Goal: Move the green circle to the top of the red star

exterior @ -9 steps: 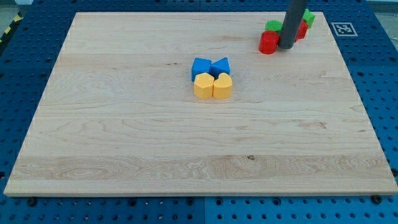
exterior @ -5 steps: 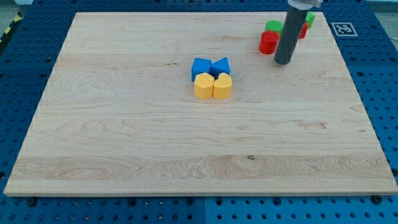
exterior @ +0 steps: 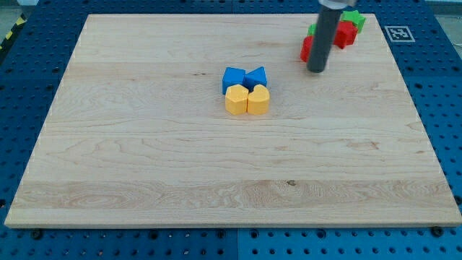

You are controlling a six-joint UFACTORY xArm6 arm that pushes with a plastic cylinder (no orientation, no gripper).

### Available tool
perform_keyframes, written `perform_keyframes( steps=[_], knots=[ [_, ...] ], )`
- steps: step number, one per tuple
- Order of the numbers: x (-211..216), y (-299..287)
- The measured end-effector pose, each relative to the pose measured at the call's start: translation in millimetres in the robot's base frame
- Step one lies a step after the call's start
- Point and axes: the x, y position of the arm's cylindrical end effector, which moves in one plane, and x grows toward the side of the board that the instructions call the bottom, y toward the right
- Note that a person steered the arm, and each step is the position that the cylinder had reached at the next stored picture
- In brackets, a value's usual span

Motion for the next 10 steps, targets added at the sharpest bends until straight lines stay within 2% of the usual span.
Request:
perform_keyframes(
  steps=[2, 4, 7, 8, 10],
  knots=[
    [-24, -22],
    [-35, -2],
    [-44, -1],
    [-71, -2],
    [-82, -2]
  ],
)
